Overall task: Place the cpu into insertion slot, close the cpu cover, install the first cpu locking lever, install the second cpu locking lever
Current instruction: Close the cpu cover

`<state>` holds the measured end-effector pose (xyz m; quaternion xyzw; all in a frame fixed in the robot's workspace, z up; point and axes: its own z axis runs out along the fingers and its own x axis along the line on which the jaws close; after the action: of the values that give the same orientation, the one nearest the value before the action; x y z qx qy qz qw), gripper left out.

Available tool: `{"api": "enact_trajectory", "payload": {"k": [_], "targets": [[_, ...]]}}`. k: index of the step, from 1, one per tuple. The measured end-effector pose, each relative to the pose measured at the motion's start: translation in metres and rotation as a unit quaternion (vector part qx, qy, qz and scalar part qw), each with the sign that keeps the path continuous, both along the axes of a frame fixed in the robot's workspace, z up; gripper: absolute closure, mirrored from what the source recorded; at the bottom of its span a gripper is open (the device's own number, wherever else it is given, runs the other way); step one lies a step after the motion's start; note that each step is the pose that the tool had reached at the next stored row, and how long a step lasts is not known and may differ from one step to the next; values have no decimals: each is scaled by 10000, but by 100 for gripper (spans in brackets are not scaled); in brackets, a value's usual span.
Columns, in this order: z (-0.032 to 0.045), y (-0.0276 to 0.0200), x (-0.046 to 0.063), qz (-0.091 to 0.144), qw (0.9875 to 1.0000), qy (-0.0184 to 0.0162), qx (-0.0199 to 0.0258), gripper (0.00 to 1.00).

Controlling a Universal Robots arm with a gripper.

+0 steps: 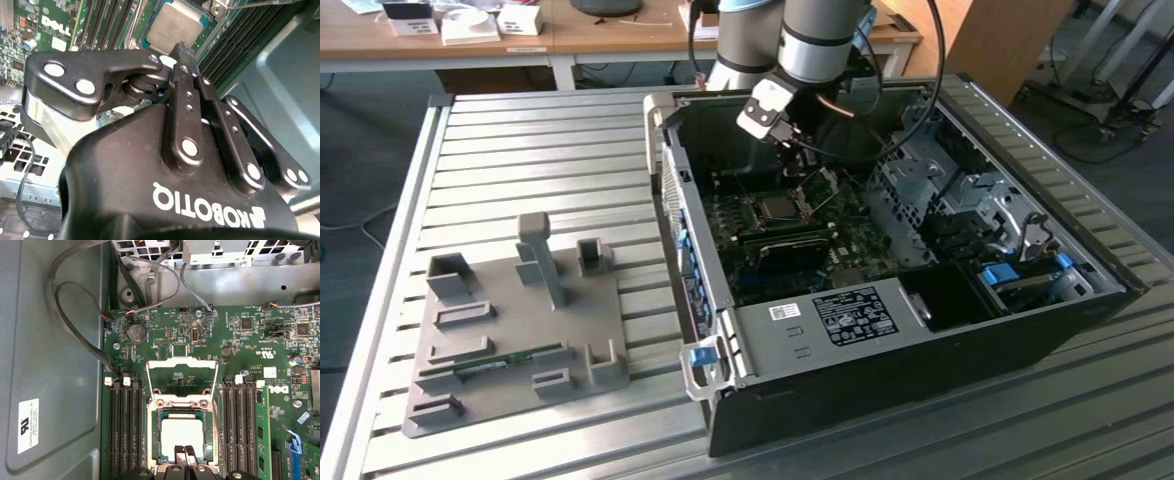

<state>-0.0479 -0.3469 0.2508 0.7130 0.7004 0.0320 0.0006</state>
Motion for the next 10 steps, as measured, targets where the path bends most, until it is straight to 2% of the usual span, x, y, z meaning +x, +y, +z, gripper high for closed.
{"api": "enact_trajectory", "payload": {"k": [10], "targets": [[37, 0, 0, 0, 10000, 0, 1, 89]]}}
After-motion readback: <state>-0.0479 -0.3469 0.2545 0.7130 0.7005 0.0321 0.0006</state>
